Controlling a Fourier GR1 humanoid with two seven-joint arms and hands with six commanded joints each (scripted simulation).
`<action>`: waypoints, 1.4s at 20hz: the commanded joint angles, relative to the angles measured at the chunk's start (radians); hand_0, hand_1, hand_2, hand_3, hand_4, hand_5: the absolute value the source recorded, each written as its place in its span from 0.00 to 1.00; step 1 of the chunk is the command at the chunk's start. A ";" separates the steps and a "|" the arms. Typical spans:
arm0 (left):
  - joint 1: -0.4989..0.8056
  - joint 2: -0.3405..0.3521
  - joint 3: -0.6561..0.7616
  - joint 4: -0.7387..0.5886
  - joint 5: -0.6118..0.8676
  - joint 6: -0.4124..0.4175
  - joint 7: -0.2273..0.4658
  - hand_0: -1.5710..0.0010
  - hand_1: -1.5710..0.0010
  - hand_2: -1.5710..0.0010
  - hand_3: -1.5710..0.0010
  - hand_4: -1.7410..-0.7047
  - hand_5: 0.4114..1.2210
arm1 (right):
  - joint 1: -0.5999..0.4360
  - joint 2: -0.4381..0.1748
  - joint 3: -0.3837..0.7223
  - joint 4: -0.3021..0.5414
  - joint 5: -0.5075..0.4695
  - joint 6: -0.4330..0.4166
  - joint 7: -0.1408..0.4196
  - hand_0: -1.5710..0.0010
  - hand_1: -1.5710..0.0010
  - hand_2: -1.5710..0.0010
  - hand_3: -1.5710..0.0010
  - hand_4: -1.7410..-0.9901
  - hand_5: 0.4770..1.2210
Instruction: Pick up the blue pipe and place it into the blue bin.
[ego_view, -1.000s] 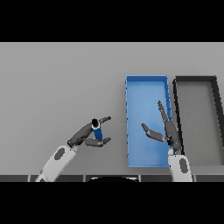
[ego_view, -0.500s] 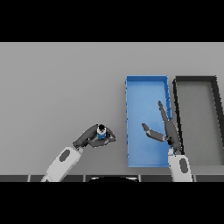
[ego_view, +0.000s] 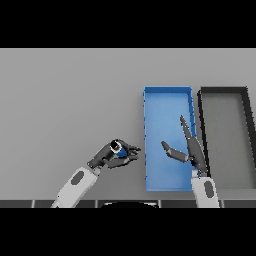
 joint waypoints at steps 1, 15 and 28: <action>-0.003 -0.002 0.001 -0.010 -0.009 0.005 0.011 0.02 0.01 0.01 0.01 0.25 0.99 | 0.006 -0.004 -0.002 0.003 0.002 0.001 -0.007 1.00 1.00 1.00 1.00 0.80 0.10; -0.038 -0.042 0.021 -0.087 -0.039 -0.064 0.144 0.00 0.00 0.00 0.00 0.26 1.00 | 0.077 -0.012 0.010 -0.113 0.074 -0.057 0.009 1.00 1.00 1.00 1.00 0.81 0.14; -0.013 -0.066 0.053 -0.105 -0.096 -0.120 0.150 0.00 0.00 0.00 0.00 0.26 1.00 | -0.028 -0.150 0.018 -0.397 -0.229 0.181 0.123 1.00 1.00 0.99 1.00 0.75 0.12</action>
